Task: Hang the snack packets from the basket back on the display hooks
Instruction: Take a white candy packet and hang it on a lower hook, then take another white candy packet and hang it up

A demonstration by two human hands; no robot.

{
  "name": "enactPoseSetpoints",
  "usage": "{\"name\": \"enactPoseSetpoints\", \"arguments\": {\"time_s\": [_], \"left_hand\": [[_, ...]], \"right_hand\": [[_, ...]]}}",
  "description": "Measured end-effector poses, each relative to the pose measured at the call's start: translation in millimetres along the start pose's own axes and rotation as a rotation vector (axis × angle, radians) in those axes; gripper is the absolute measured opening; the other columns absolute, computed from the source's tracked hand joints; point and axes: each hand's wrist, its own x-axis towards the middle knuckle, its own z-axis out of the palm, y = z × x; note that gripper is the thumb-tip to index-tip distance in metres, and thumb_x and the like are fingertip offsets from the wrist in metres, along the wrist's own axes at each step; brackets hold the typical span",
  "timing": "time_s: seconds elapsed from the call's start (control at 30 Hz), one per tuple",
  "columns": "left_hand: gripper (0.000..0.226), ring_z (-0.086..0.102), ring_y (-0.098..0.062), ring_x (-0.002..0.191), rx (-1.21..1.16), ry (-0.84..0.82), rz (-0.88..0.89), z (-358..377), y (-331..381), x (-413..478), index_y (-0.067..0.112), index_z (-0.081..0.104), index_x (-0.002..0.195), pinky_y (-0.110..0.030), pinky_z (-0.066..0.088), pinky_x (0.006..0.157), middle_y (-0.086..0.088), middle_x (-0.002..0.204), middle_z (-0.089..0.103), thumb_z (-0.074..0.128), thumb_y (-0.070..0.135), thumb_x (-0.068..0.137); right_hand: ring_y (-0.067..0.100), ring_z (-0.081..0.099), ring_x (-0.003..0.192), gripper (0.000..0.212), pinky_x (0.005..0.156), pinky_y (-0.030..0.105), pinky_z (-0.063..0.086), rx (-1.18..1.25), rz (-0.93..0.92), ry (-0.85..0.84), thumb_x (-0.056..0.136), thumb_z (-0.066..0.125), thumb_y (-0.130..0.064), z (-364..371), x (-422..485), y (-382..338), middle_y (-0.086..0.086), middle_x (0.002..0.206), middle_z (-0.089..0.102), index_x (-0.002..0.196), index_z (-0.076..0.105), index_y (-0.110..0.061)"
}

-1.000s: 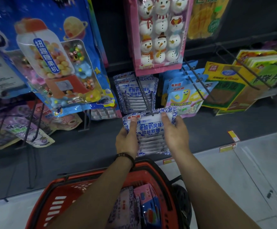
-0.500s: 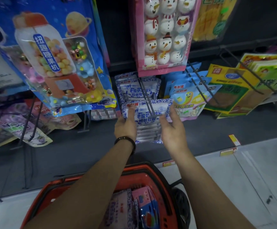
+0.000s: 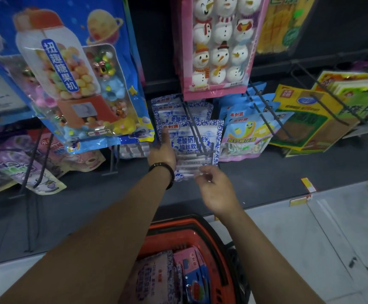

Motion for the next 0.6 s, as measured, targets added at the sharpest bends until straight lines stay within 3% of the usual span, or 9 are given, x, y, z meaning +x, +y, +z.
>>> {"name": "enactPoseSetpoints", "arguments": {"time_s": [0.07,0.13,0.2,0.3,0.33,0.43,0.53,0.6], "left_hand": [[0.082,0.065,-0.037,0.119,-0.061,-0.002,-0.051,-5,-9,-1,0.019,0.052,0.145,-0.052,0.055,0.101,-0.018,0.141,0.061,0.046,0.080,0.090],[0.065,0.059,-0.036,0.127,0.068,-0.041,-0.048,-16,-19,-5,0.018,0.051,0.146,-0.046,0.049,0.108,-0.016,0.145,0.056,0.048,0.063,0.099],[0.056,0.062,-0.037,0.120,0.155,-0.049,-0.026,-33,-33,-16,0.014,0.058,0.135,-0.049,0.051,0.106,-0.017,0.136,0.062,0.054,0.057,0.099],[0.017,0.071,-0.035,0.102,0.191,-0.172,0.042,-69,-52,-48,0.019,0.066,0.097,-0.055,0.058,0.095,-0.020,0.113,0.072,0.066,0.036,0.099],[0.016,0.072,-0.030,0.092,0.264,-0.250,0.090,-84,-59,-60,0.020,0.065,0.089,-0.053,0.060,0.090,-0.016,0.105,0.074,0.065,0.031,0.100],[0.015,0.066,-0.011,0.077,0.597,-0.514,0.267,-136,-77,-89,0.022,0.069,0.089,-0.038,0.059,0.082,0.005,0.089,0.072,0.064,0.030,0.101],[0.010,0.062,0.004,0.082,0.941,-0.660,0.394,-196,-89,-109,0.029,0.070,0.093,-0.017,0.048,0.078,0.018,0.090,0.070,0.064,0.035,0.099],[0.012,0.064,-0.004,0.094,1.107,-0.717,0.426,-233,-99,-116,0.028,0.070,0.100,-0.025,0.050,0.086,0.016,0.101,0.072,0.062,0.037,0.099]], "right_hand": [[0.023,0.069,0.101,0.030,0.090,0.030,0.051,-0.045,0.014,-0.025,0.102,0.064,-0.032,4,-5,2,0.001,0.108,0.073,0.128,0.068,-0.017],[0.024,0.068,0.106,0.033,0.090,0.025,0.047,-0.099,0.020,-0.066,0.102,0.064,-0.032,8,-12,3,0.005,0.115,0.074,0.130,0.067,-0.015],[0.024,0.068,0.111,0.033,0.090,0.022,0.043,-0.172,0.018,-0.104,0.102,0.064,-0.033,13,-20,5,0.005,0.119,0.074,0.131,0.067,-0.015],[0.025,0.070,0.114,0.026,0.088,0.022,0.044,-0.275,-0.011,-0.157,0.103,0.061,-0.028,25,-39,6,0.006,0.120,0.077,0.123,0.071,-0.017],[0.026,0.070,0.114,0.024,0.087,0.023,0.045,-0.306,-0.022,-0.179,0.103,0.060,-0.027,29,-46,7,0.006,0.120,0.077,0.121,0.072,-0.019],[0.027,0.071,0.113,0.023,0.086,0.024,0.047,-0.390,-0.046,-0.252,0.101,0.060,-0.031,47,-68,13,0.006,0.121,0.078,0.116,0.075,-0.022],[0.026,0.071,0.114,0.025,0.089,0.026,0.050,-0.473,-0.022,-0.352,0.099,0.062,-0.032,68,-88,24,0.005,0.121,0.078,0.116,0.077,-0.022],[0.027,0.070,0.117,0.028,0.091,0.027,0.051,-0.515,0.040,-0.444,0.101,0.063,-0.033,81,-98,34,0.007,0.125,0.076,0.120,0.077,-0.019]]}}
